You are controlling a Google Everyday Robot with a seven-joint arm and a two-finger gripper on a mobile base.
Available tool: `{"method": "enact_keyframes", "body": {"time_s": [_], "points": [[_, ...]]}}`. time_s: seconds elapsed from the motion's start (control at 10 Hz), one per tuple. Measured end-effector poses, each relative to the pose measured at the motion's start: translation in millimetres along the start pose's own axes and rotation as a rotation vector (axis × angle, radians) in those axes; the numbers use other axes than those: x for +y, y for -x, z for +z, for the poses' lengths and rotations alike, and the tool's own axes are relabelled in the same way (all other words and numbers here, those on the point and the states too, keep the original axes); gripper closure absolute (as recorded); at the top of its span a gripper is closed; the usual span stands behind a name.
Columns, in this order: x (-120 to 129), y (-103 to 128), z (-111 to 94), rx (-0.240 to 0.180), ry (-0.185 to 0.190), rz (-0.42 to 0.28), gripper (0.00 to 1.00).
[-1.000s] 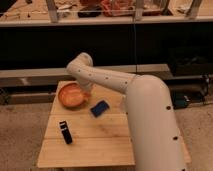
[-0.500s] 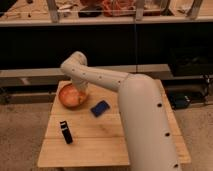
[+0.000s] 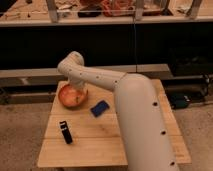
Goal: Place the pepper in the ceramic bowl
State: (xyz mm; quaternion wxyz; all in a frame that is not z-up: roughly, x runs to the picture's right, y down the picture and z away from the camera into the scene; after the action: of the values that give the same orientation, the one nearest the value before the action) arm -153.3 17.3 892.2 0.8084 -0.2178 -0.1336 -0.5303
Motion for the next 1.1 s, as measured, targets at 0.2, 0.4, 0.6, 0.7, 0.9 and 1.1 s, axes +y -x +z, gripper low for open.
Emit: {"method": "enact_keyframes", "body": {"time_s": [0.2, 0.4, 0.6, 0.7, 0.9, 1.1], "points": [[-3.0, -1.1, 1.0, 0.008, -0.004, -0.003, 0.89], [-5.4, -3.0, 2.8, 0.012, -0.013, -0.006, 0.86], [-8.9, -2.1, 5.8, 0.016, -0.020, -0.012, 0.66], [-9.8, -1.9, 6.8, 0.018, -0.021, -0.015, 0.59], [-12.2, -2.3, 9.4, 0.025, -0.027, -0.016, 0.52], [-13.5, -1.7, 11.9, 0.030, -0.032, -0.020, 0.37]]}}
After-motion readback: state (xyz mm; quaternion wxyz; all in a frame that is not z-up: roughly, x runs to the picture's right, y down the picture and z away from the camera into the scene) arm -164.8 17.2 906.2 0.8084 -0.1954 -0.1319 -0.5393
